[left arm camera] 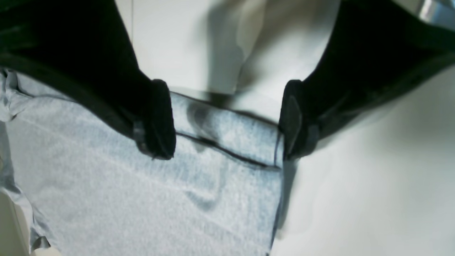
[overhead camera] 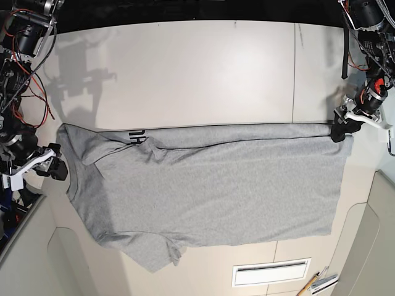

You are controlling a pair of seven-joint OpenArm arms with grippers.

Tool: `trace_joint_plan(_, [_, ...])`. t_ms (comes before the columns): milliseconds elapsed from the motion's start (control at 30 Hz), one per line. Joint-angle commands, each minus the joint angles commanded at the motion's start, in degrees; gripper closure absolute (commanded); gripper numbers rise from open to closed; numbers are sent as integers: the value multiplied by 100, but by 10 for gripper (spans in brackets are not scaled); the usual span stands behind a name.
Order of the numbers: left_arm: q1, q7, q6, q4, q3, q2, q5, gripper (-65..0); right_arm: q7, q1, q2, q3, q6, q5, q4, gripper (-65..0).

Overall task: Fold the T-shirt properly
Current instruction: 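Regrasp the shirt edge with the right gripper near the collar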

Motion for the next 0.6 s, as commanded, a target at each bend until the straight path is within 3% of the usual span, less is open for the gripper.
trace_joint_plan(67, [2, 2, 0, 0, 0, 0, -15, -479, 138, -387, -15, -9, 195, 39, 0, -306])
trace_joint_plan(167, [-2, 0, 0, 0, 0, 0, -17, -479, 647, -949, -15, -9, 315, -146, -2, -208])
trace_joint_plan(267, [2, -2, 0, 0, 0, 0, -17, -479, 1075, -1147, -15, -9, 319, -291, -11, -183])
trace_joint_plan(400, [2, 4, 0, 0, 0, 0, -17, -479, 1213, -1045, -15, -20, 319, -387, -13, -185])
trace_joint_plan(467, [2, 4, 0, 0, 0, 0, -17, -479, 1191, -964, -15, -55, 317, -439, -22, -209])
trace_joint_plan(567, [2, 4, 0, 0, 0, 0, -17, -479, 1191, -872, -15, -282, 317, -501, -96, -321])
trace_joint_plan(600, [2, 4, 0, 0, 0, 0, -17, -479, 1196, -841, -15, -400, 317, -588, -162, -321])
